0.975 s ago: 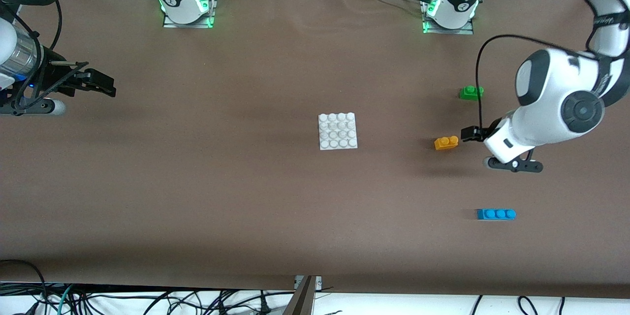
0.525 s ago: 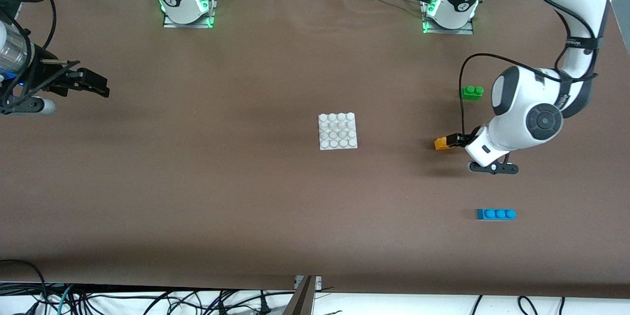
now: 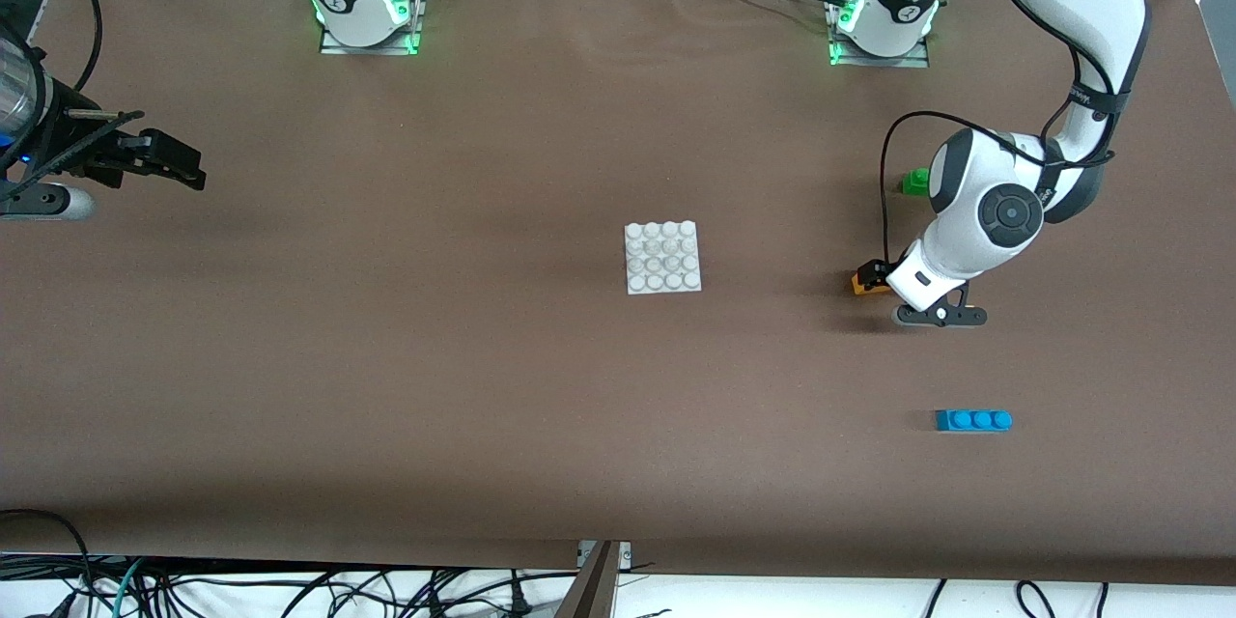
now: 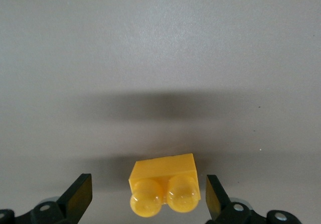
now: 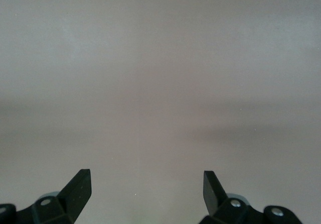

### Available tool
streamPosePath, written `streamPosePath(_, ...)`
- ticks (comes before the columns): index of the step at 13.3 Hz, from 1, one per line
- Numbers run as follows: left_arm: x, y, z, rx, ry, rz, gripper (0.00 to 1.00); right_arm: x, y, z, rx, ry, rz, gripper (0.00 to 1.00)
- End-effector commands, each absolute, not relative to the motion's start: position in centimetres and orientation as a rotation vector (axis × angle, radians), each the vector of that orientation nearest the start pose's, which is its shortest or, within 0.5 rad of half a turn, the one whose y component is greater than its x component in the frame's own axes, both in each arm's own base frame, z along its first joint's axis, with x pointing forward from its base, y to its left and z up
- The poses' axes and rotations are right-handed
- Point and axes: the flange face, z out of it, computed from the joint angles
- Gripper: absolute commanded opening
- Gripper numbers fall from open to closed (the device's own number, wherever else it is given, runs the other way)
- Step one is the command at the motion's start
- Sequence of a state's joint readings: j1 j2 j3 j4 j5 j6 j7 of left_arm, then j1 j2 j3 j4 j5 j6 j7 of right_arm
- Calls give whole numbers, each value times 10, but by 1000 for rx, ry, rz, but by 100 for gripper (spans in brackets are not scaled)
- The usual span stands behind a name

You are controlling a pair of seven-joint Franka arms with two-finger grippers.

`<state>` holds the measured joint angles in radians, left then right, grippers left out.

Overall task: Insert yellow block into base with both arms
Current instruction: 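Lower the left gripper over the yellow block and grasp it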

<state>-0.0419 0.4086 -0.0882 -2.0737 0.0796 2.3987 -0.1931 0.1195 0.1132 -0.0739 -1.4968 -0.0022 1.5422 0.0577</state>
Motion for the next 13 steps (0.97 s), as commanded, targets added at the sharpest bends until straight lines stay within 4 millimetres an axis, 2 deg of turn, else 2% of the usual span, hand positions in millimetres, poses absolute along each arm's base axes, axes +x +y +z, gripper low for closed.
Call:
streamPosePath(1, 566, -83, 222, -3121, -88, 150, 100, 581, 25, 600, -3171, 7, 97, 99)
streamPosePath(2, 564, -83, 216, -3126, -96, 172, 100, 581, 25, 600, -3171, 10, 97, 99)
streamPosePath(5, 563, -82, 212, -3127, -93, 182, 100, 581, 24, 602, -3171, 12, 95, 99)
streamPosePath(9, 561, -84, 206, -3125, -88, 199, 94, 581, 24, 602, -3171, 12, 95, 99)
streamPosePath(12, 561, -84, 204, -3125, -81, 204, 74, 581, 24, 602, -3171, 12, 92, 99)
streamPosePath(13, 561, -84, 205, -3125, -81, 203, 63, 580, 23, 603, -3171, 15, 92, 99)
